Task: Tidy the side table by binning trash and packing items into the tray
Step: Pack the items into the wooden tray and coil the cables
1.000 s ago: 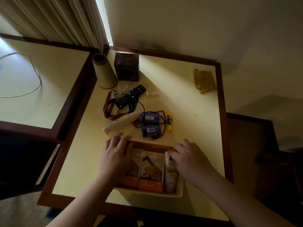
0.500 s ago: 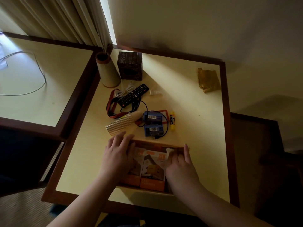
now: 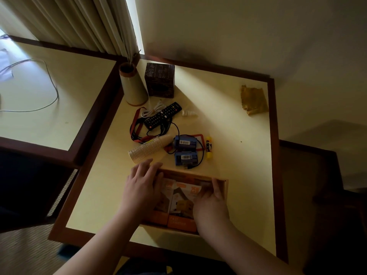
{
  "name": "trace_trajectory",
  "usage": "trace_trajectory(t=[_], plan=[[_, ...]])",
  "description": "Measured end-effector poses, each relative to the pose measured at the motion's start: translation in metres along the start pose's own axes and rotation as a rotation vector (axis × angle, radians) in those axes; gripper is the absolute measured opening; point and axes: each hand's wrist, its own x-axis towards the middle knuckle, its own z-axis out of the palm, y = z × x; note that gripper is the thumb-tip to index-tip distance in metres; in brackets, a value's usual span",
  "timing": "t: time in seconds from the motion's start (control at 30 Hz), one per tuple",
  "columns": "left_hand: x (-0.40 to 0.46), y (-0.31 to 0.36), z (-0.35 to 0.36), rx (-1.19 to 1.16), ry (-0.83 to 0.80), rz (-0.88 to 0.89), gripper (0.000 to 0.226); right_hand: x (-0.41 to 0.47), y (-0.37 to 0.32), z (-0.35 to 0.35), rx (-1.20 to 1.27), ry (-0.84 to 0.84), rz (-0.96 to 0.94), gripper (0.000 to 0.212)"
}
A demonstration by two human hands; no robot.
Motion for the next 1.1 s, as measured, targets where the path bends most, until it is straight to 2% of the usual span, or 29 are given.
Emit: trace_trajectory(t=[0.17, 0.27, 0.33, 0.47, 0.5, 0.57, 0.63, 0.7, 0.8, 0.83, 0.93, 1.0, 1.1], plan=[[0.0, -0.001, 0.0, -0.009, 0.002, -0.005, 0.051, 0.002, -0.001, 0.014, 0.094, 0.025, 0.034, 0.068], [0.0, -0.002, 0.001, -0.01, 0.008, 0.002, 0.048, -0.007, 0.003, 0.016, 0.14, 0.114, 0.047, 0.061], [0.001, -0.001, 0.001, -0.013, 0.008, -0.006, 0.046, -0.012, 0.011, 0.015, 0.148, 0.105, 0.012, 0.056], [0.001, 0.0, 0.001, -0.008, 0.011, -0.007, 0.049, -0.01, 0.021, 0.018, 0.216, 0.068, -0.058, 0.066], [0.001, 0.0, 0.001, -0.007, 0.011, -0.008, 0.051, -0.011, 0.023, 0.013, 0.247, 0.057, -0.064, 0.062], [0.0, 0.0, 0.001, -0.006, 0.011, -0.011, 0.051, -0.016, 0.033, -0.008, 0.348, -0.015, -0.099, 0.033], [0.0, -0.001, 0.002, 0.0, 0.011, -0.013, 0.049, -0.016, 0.056, -0.032, 0.625, -0.114, -0.123, 0.006], [0.001, -0.001, 0.003, 0.004, 0.011, -0.013, 0.045, -0.006, 0.086, -0.055, 0.901, -0.094, -0.068, 0.002], [0.002, -0.001, 0.004, 0.0, 0.021, -0.021, 0.04, 0.04, 0.124, -0.06, 1.098, 0.239, 0.183, 0.008], [0.001, -0.001, 0.004, 0.002, 0.024, -0.022, 0.04, 0.06, 0.13, -0.053, 1.124, 0.275, 0.274, 0.014], [0.001, 0.0, 0.003, 0.009, 0.026, -0.025, 0.041, 0.113, 0.131, -0.019, 1.148, 0.134, 0.442, 0.031], [0.001, -0.001, 0.004, 0.017, 0.024, -0.029, 0.041, 0.135, 0.126, 0.002, 1.199, 0.127, 0.492, 0.036], [0.002, -0.001, 0.004, 0.022, 0.025, -0.026, 0.042, 0.147, 0.122, 0.016, 1.208, 0.17, 0.533, 0.028]])
